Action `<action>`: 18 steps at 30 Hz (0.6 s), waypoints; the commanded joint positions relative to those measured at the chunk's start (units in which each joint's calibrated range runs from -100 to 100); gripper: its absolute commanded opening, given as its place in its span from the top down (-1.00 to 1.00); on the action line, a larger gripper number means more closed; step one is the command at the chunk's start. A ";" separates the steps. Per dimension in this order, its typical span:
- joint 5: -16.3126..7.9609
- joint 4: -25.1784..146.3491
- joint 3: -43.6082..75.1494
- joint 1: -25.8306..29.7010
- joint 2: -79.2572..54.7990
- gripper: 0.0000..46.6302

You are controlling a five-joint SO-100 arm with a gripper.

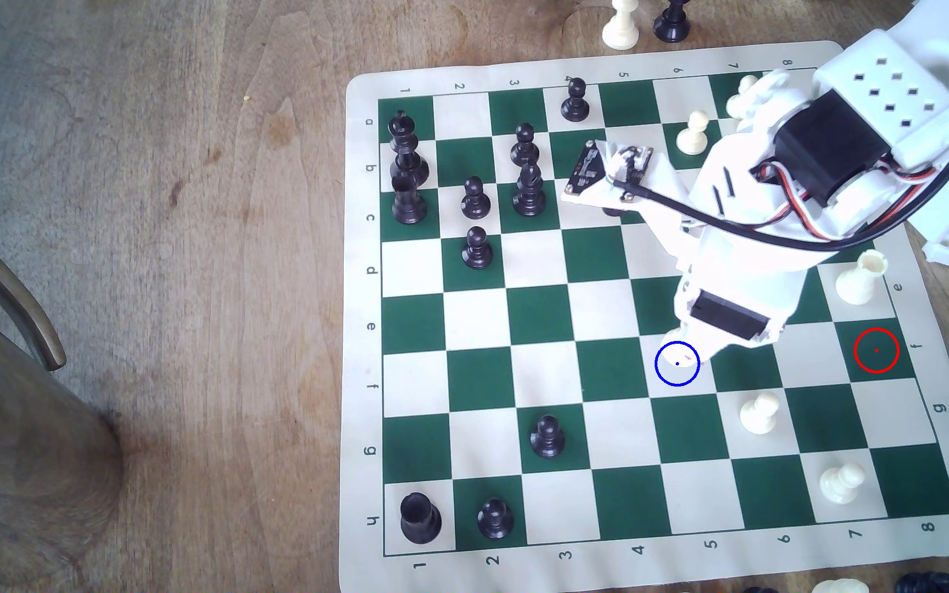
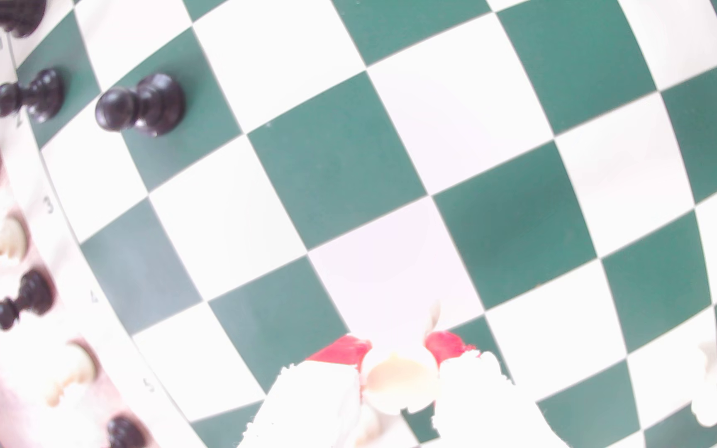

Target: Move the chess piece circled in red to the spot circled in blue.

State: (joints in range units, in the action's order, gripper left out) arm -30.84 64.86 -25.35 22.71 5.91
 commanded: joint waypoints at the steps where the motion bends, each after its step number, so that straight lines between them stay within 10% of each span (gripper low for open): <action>1: 0.05 -1.72 4.50 1.02 -0.30 0.99; 18: 0.20 -3.60 4.59 1.18 -4.04 0.99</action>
State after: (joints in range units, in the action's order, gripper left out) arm -30.84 61.83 -25.35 23.75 0.71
